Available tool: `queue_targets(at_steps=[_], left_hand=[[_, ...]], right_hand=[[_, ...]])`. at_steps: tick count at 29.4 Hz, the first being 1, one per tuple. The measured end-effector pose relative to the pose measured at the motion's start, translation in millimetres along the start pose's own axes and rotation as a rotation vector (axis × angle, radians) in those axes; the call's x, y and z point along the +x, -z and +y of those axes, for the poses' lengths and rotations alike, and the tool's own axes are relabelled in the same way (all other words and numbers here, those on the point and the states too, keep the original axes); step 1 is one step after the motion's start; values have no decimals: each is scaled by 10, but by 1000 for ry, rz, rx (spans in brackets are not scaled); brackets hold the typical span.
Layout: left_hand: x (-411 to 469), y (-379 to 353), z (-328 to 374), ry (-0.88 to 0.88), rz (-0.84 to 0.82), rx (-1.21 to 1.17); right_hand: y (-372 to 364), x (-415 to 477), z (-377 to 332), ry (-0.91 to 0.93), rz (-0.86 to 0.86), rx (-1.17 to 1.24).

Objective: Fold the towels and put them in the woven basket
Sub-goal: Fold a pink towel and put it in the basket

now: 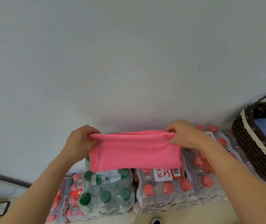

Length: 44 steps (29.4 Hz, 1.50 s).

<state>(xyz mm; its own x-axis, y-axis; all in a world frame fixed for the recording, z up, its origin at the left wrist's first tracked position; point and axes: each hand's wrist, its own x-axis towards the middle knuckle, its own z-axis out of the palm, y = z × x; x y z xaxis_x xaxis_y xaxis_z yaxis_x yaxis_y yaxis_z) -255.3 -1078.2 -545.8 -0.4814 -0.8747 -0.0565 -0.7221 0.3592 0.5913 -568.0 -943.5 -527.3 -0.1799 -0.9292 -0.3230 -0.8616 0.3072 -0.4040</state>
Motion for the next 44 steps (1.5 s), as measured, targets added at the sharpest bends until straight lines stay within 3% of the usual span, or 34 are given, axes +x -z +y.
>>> queue_targets(at_steps=[3,5,7,12,14,17,21,23,27,30,39,44], left_hand=[[-72,126,113,-290,314,56],[-168,42,81,-386,344,106],[-310,-132,-49,-392,280,154],[-732,-547,-497,-406,-61,329],[-846,-575,-554,-366,-117,331],[-922,-490,-512,-296,-163,370],[-888,-406,-282,-198,-49,202],[-841,-500,-66,-224,-4,143],[-827,-1036,551,-470,-105,107],[-778,-1487,975,-598,-119,213],[-615,-1745,1179,-659,-113,420],[-683,-1804,1278,-665,-78,496]], right_hand=[[233,-177,-54,30,287,6],[83,-300,-40,94,492,-160],[-288,-431,19,121,569,-283],[-1129,-657,232,100,426,-358],[-1232,-725,262,44,364,-306],[-1197,-797,273,-30,345,-20],[-1118,-749,268,-297,384,583],[-1099,-693,284,-418,409,760],[-1062,-626,290,-389,380,774],[-1084,-579,312,-375,413,743],[-1009,-386,306,-326,489,765],[-926,-224,288,-311,504,637]])
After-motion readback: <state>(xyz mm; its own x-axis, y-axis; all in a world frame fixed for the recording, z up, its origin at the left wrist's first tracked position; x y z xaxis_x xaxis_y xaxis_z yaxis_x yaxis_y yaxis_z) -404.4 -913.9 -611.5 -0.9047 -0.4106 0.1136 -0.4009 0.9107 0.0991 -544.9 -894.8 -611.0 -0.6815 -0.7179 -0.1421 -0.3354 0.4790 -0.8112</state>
